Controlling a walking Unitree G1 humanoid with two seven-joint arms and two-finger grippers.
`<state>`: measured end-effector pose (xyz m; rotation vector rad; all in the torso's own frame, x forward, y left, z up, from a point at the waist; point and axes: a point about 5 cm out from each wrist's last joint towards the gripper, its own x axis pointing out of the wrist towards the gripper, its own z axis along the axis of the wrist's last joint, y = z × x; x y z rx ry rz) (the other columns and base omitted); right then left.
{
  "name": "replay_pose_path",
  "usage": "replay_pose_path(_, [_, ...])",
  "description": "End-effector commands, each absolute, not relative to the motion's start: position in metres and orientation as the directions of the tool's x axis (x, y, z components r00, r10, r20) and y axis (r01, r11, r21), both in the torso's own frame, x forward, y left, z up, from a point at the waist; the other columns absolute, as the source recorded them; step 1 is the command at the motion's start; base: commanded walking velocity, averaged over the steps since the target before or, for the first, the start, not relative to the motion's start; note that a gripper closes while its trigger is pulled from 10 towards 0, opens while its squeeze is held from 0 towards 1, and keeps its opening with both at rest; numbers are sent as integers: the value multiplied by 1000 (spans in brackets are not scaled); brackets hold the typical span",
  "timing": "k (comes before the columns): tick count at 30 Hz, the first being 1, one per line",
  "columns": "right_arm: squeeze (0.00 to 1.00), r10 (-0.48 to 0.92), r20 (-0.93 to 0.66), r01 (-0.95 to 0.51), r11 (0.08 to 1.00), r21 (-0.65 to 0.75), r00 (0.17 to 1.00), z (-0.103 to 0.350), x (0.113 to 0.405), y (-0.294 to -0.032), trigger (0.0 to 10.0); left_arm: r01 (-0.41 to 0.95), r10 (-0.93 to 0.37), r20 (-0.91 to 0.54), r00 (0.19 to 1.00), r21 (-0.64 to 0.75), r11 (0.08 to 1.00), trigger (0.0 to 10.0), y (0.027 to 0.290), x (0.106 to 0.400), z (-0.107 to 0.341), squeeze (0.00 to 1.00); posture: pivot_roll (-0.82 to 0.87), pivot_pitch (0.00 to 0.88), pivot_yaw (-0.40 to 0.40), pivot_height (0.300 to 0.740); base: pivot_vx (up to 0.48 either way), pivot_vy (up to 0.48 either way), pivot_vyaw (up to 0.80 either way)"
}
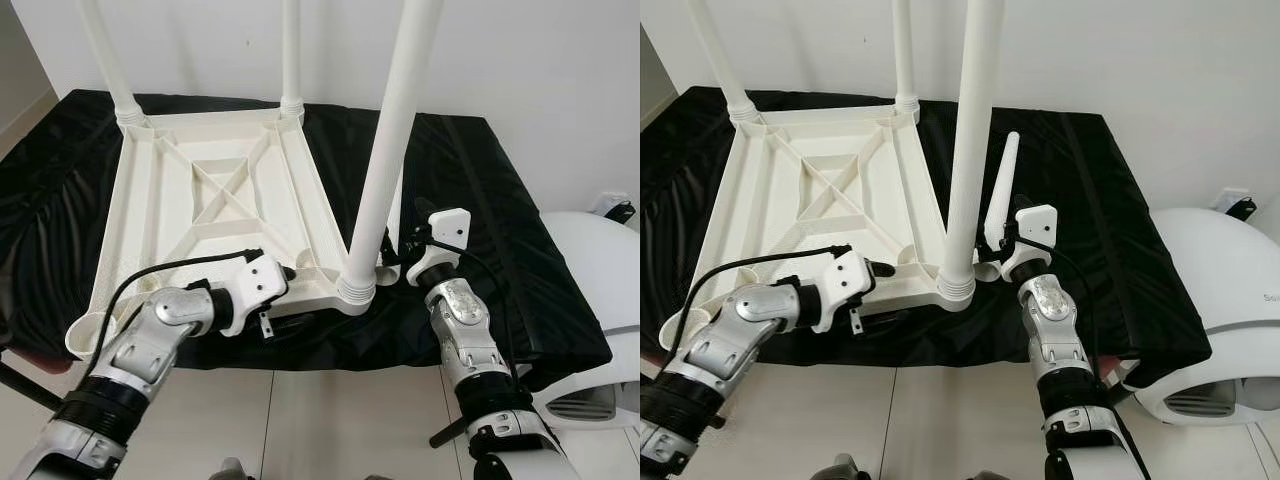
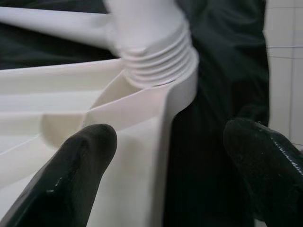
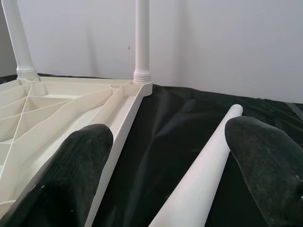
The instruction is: Building children table
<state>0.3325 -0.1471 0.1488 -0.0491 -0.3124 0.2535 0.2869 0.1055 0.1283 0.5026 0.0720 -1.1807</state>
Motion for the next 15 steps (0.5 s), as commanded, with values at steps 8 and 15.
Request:
replay_pose_path(8, [0, 252, 303, -235, 968, -90, 919, 152, 335, -149, 10000, 937, -887, -366, 281, 306, 170, 10000, 81, 275, 116, 0, 31, 0, -17, 740, 0, 0, 0])
replay_pose_path(15, [0, 242, 307, -224, 970, -92, 921, 152, 333, -152, 10000, 918, -845, -395, 359, 311, 245, 10000, 80, 290, 109, 0, 12, 1, -6, 740, 0, 0, 0])
